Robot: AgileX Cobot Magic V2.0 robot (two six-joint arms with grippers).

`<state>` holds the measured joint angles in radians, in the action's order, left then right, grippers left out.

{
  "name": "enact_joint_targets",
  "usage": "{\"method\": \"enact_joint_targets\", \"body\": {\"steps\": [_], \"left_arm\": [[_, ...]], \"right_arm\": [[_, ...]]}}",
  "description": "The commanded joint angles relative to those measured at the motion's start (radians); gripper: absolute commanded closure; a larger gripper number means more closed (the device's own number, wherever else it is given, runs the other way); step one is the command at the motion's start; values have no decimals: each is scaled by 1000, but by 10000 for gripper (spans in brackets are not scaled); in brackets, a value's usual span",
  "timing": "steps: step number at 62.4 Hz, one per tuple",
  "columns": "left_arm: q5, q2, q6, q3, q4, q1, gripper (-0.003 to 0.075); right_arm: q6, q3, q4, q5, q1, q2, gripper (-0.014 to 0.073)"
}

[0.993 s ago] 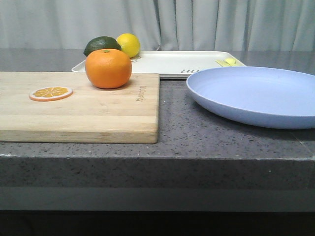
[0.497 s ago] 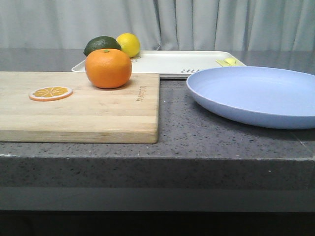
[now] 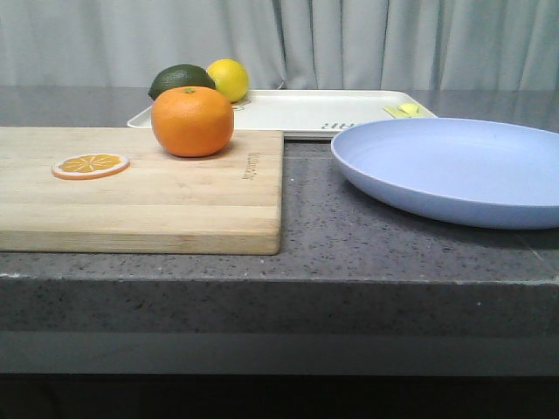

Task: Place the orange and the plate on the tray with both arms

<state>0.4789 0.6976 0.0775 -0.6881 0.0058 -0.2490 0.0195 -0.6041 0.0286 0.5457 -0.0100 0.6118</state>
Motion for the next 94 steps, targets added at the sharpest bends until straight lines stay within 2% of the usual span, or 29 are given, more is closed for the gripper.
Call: {"method": "enact_joint_targets", "body": {"steps": [1,16,31,53,63,94], "left_arm": [[-110,56,1,-59,11,-65,111],[-161,276,1,-165,83,-229,111],[-157,512,1,-322,146,-307,110],[-62,816,1,-594,136,-317,110],[33,913,1,-683,136,-319,110],[103,1003,1,-715,95,-319,114]], "right_arm": [[0,-27,-18,-78,1,6,-1],[0,-27,-18,-78,1,6,-1],[0,-27,-18,-78,1,6,-1],[0,-27,-18,-78,1,6,-1],[0,-27,-18,-78,1,6,-1],[0,-25,-18,-78,1,6,-1]]}}
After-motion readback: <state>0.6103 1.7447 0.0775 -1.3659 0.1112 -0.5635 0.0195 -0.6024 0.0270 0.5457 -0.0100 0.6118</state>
